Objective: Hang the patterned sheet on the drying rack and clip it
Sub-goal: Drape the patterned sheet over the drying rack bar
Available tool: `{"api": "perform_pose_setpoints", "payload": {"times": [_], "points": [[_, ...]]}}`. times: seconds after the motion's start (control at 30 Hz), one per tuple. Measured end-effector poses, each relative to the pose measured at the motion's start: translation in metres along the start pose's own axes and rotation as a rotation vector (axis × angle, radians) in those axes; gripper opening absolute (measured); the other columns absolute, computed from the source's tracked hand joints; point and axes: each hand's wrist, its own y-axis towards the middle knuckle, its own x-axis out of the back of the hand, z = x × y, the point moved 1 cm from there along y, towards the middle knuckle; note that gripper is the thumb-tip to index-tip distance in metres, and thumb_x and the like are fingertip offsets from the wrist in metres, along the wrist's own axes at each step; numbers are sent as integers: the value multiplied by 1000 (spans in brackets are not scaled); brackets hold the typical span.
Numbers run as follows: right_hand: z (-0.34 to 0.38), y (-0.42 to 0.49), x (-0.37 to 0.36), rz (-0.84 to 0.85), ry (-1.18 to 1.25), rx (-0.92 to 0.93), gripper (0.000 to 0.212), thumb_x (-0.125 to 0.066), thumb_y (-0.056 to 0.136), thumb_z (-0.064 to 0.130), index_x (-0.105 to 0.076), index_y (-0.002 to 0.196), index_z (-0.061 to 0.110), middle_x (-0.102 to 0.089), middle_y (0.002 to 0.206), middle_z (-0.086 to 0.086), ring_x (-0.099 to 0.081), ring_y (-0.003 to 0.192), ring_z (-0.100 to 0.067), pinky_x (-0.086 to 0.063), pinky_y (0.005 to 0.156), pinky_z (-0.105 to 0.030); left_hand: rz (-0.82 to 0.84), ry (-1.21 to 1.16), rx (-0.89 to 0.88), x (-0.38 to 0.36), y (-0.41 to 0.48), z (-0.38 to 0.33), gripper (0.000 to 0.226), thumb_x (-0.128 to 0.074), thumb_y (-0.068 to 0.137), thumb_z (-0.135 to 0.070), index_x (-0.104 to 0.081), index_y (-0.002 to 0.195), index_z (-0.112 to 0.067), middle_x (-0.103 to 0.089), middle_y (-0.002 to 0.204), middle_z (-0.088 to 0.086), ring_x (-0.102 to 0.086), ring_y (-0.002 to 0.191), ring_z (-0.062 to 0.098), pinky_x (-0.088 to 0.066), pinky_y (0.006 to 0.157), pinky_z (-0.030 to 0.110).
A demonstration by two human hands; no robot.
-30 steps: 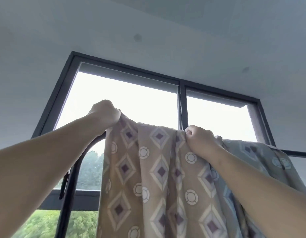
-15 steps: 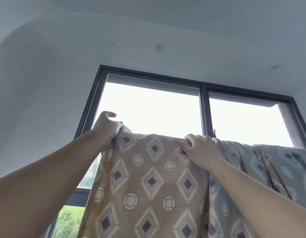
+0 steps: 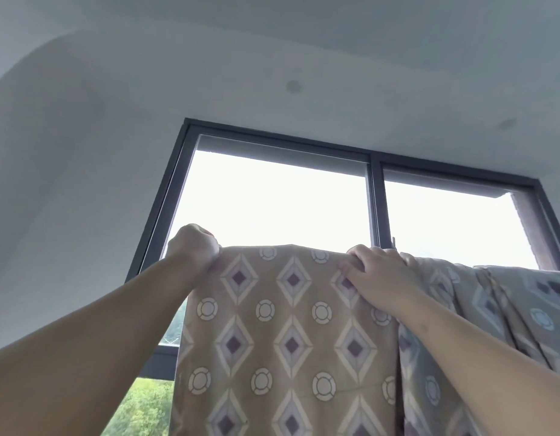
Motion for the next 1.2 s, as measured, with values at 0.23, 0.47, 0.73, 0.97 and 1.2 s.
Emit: {"api": "perform_pose_setpoints", "payload": {"times": [0.23, 0.47, 0.73, 0.97, 1.2], "points": [[3, -3, 1, -11, 11, -7, 30, -29, 95, 49, -52, 103, 31, -55, 113, 5, -41, 117, -19, -19, 110, -43, -71, 40, -70, 5, 1, 4, 15, -51, 87, -2, -58, 97, -13, -57, 96, 4, -55, 91, 25, -49, 81, 35], [27, 0, -5, -165, 179, 22, 24, -35, 99, 32, -59, 102, 29, -66, 98, 9, -46, 112, -19, -21, 102, -40, 96, -73, -154, 10, -1, 5, 10, -60, 88, -8, -61, 87, -18, -58, 80, -4, -55, 69, 11, -47, 61, 25], [49, 3, -2, -274, 222, 8, 25, -31, 100, 18, -55, 94, 23, -45, 69, 15, -34, 88, -16, -23, 81, -30, -74, -219, -160, 28, 9, 7, 24, -58, 89, -10, -62, 72, -27, -66, 90, 0, -62, 80, 22, -54, 73, 35], [98, 16, -18, -315, 372, 124, 25, -37, 98, 18, -61, 96, 22, -67, 89, 5, -50, 96, -16, -21, 83, -29, -244, 41, -195, 55, 15, 23, 17, -50, 93, -12, -65, 100, -15, -65, 101, 4, -57, 103, 27, -40, 83, 29], [109, 17, -18, -197, 364, 218, 25, -39, 96, 19, -63, 93, 25, -69, 81, 5, -52, 99, -15, -28, 92, -31, 8, 643, -127, 46, 11, 34, 17, -50, 88, -34, -52, 101, -23, -44, 118, 10, -44, 112, 30, -37, 93, 37]]}}
